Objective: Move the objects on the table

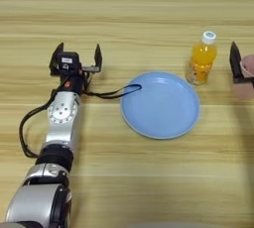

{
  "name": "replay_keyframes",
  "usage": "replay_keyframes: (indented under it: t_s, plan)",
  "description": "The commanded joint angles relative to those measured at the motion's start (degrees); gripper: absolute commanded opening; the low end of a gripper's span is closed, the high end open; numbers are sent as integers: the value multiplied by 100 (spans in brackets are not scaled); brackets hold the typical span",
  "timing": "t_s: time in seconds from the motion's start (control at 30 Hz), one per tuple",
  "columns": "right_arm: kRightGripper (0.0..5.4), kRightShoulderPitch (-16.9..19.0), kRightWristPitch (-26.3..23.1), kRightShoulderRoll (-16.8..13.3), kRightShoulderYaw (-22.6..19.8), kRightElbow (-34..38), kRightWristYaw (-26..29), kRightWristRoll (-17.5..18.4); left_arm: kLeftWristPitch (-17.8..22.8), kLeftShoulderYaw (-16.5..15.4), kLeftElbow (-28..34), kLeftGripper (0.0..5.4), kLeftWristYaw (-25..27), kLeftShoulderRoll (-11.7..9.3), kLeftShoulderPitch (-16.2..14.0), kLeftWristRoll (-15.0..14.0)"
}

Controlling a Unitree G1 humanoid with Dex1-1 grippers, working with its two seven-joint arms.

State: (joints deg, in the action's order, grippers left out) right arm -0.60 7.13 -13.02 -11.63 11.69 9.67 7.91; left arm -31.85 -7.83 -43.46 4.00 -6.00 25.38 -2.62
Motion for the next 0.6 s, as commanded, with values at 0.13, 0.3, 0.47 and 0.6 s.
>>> replay_keyframes:
  t_s: [0.13,0.3,0.47,0.6]
  plan:
    - [537,699,-869,-331,-313,776,255,381,-9,69,-91,540,-82,49,102,78]
    - [537,878,-1126,-473,-457,636,452,569,-21,115,-134,540,-148,94,135,117]
    - [537,880,-1121,-577,-560,365,583,593,-40,186,-180,540,-249,143,167,157]
    - [537,869,-1056,-653,-522,-42,745,538,-54,235,-215,540,-325,173,194,187]
